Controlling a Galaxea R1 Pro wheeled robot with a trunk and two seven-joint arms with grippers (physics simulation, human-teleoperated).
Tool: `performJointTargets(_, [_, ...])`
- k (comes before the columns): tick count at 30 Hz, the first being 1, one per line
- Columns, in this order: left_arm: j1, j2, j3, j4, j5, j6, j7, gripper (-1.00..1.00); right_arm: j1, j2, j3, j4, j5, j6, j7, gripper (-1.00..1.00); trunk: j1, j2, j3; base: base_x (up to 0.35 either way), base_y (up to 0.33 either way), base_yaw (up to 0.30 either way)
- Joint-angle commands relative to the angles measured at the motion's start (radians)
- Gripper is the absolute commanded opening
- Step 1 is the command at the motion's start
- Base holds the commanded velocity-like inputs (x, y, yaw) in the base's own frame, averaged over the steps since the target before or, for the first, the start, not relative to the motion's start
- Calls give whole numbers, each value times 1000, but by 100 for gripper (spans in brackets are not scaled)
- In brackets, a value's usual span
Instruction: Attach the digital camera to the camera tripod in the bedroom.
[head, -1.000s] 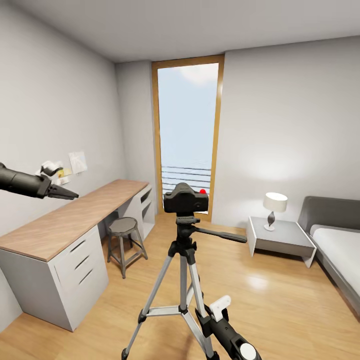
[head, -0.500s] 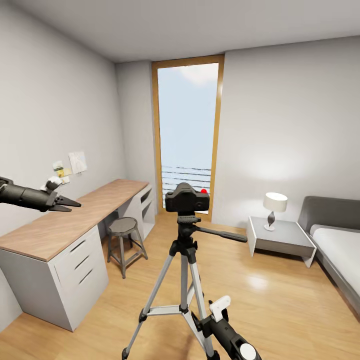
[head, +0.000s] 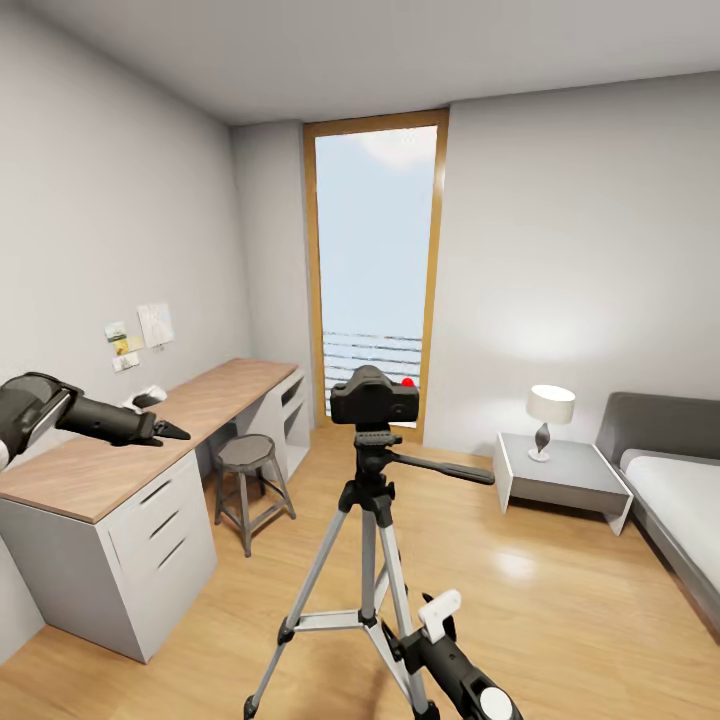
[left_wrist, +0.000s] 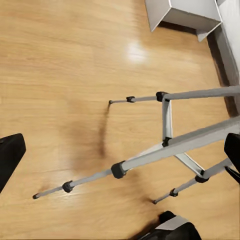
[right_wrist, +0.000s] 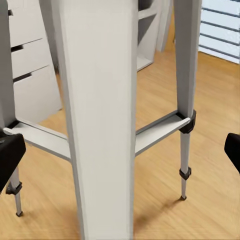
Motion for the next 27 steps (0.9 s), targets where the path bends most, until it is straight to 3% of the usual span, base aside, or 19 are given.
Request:
performJointTargets(1, [-1,-8,-8,9,10,-2,17,100,-1,0,-1,1,7,-12,1,100,0,-1,0,0,0,0])
performJointTargets(14, [-1,-94,-8,113,10,-43,165,100,2,-1,1,2,7,-116,7,100,0,-1,0,0,0,0])
performJointTargets(21, [0,-107,-8,123,10,-45,190,100,7,-8,0,26,7,-188,49,100,0,-1,0,0,0,0])
performJointTargets(27, [4,-109,-8,127,10,-51,216,100,8,-17,0,104,6,-306,90,100,0,-1,0,0,0,0])
